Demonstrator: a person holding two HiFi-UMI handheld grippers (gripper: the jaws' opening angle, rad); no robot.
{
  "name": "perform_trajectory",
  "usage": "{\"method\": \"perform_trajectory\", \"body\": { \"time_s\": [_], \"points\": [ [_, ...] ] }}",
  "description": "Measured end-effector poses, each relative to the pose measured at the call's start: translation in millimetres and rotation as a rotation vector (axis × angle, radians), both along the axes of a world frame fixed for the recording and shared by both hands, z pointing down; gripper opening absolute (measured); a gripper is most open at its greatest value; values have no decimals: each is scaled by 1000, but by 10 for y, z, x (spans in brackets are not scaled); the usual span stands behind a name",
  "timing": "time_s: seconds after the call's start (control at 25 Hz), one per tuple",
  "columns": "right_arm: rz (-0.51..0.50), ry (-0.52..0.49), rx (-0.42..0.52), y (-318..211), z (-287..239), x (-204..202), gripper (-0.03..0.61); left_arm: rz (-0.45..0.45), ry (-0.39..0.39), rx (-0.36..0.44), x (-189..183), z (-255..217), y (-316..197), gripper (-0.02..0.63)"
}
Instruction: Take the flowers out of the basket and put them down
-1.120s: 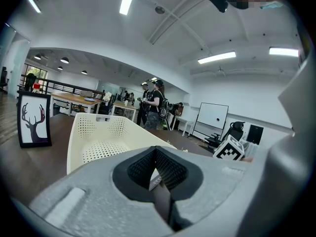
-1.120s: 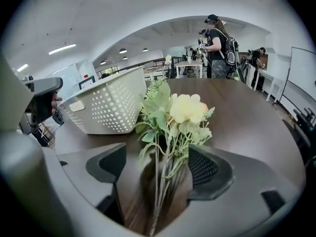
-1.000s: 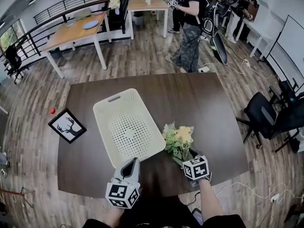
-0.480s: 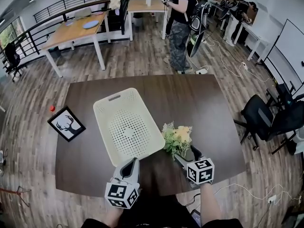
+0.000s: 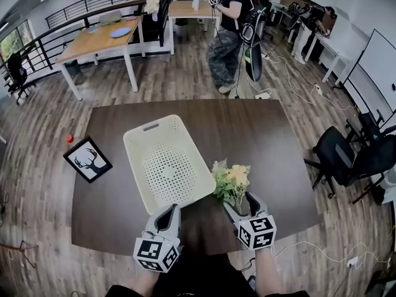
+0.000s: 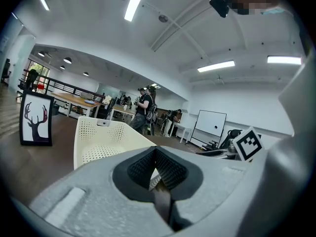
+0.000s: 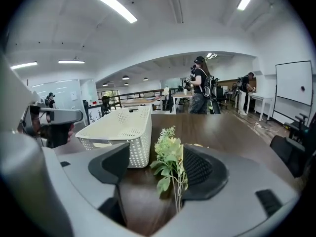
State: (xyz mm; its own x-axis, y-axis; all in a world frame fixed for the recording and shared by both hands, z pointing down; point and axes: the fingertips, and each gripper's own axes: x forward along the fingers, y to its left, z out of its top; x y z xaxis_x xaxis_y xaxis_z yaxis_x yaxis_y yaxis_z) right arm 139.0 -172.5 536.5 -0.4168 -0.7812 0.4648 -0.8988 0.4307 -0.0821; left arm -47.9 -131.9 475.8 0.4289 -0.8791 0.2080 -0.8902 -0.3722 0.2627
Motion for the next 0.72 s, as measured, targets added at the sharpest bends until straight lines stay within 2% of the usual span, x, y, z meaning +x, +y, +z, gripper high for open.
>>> {"method": "perform_trajectory", "body": {
  "time_s": [0.24,0.4,0.52,0.64,0.72],
  "points": [
    [14,-22,4,155,-19,-110,306,31,-9,-8,113,48,94,3],
    [76,-35,33,257,-39,-92,247,38,-12,-8,127,42,137,3],
    [85,-39,43,309,-45,-111,219,40,-10,-9,143,48,163,3],
    [94,-32,55,335,-54,-124,167,43,-10,-14,151,77,185,5],
    [119,-16,63,336,-56,-101,101,44,-11,-16,152,85,198,4]
  ]
}}
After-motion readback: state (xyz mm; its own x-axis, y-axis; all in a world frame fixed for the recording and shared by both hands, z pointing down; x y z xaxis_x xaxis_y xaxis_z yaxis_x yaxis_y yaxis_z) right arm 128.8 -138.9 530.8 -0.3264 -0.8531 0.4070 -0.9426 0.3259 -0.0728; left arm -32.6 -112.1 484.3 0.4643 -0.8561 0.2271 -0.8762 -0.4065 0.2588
